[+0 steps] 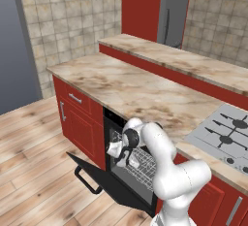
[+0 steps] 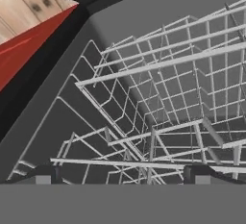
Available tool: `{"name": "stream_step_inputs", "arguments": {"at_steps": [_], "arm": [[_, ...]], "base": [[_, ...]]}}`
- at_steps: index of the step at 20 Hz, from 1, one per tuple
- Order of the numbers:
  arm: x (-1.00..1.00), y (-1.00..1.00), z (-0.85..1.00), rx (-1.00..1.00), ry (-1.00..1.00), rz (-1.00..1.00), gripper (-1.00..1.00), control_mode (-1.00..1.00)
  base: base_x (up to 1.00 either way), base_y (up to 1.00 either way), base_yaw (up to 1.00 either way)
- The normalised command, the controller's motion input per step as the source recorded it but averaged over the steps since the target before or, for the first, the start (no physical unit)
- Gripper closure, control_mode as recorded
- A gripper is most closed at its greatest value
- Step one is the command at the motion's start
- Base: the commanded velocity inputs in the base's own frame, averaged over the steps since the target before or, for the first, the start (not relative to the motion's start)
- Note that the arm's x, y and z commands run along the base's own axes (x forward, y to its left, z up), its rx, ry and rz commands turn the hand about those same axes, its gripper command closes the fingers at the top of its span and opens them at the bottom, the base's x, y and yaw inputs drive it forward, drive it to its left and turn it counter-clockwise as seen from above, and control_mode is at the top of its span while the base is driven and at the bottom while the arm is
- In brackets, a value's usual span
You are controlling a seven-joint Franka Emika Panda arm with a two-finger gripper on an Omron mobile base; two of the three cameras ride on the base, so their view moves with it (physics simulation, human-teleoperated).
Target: Open the dishwasher door and pull out the top rack.
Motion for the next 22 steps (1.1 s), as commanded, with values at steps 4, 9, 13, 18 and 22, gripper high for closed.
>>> {"name": "stream_step_inputs", "arguments": {"at_steps": [4, 9, 13, 18, 22], "arm": [[0.79, 0.00, -0.34, -0.16, 0.00, 0.00, -1.00, -1.00], [0.49, 0.06, -0.63, -0.28, 0.00, -0.01, -1.00, -1.00], [0.37, 0.10, -0.54, -0.30, 0.00, -0.07, -1.00, -1.00], [0.21, 0.09, -0.08, -0.26, -0.03, -0.14, -1.00, -1.00], [-0.04, 0.00, 0.00, -0.18, -0.07, -0.18, -1.00, -1.00]], "base": [[0.00, 0.00, 0.00], [0.00, 0.00, 0.00], [0.00, 0.00, 0.00], [0.00, 0.00, 0.00], [0.00, 0.00, 0.00]]}}
